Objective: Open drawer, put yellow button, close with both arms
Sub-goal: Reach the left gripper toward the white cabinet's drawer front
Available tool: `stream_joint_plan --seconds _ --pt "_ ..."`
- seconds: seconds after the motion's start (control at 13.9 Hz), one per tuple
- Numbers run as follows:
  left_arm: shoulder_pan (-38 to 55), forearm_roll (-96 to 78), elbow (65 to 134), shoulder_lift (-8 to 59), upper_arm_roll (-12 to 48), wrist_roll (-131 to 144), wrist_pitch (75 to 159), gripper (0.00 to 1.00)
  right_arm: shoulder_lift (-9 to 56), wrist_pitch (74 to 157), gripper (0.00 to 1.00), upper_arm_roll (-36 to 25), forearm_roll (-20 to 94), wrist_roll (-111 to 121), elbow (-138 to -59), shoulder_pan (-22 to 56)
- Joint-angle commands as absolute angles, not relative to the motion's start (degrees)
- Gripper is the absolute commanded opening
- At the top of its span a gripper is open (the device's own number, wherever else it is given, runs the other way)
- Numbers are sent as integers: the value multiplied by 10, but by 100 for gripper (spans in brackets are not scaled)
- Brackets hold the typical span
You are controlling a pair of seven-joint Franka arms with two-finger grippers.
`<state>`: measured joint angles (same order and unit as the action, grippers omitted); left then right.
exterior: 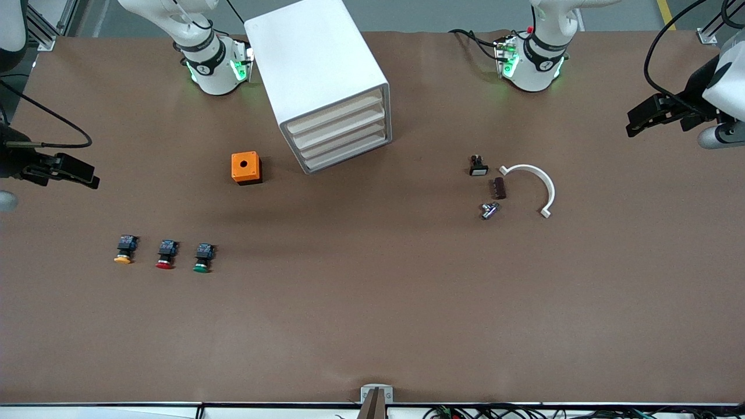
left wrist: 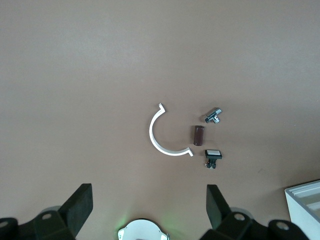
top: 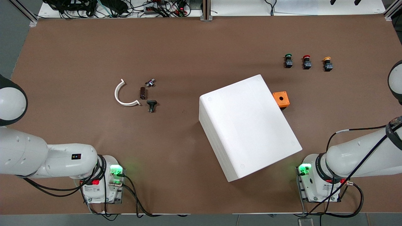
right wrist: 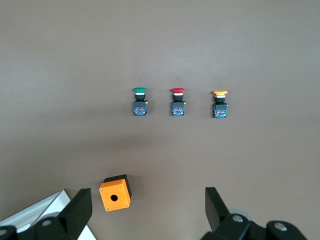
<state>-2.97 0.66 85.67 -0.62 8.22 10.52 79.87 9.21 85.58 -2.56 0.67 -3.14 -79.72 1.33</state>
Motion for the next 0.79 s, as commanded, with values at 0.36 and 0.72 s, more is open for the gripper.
stream_joint_plan --seconds 0.36,0.72 --pt "-28 6 825 61 88 102 800 100 94 849 100 -24 9 -30 -788 11" --pt "-10 6 788 164 87 132 806 100 94 853 100 -26 2 -29 -789 4"
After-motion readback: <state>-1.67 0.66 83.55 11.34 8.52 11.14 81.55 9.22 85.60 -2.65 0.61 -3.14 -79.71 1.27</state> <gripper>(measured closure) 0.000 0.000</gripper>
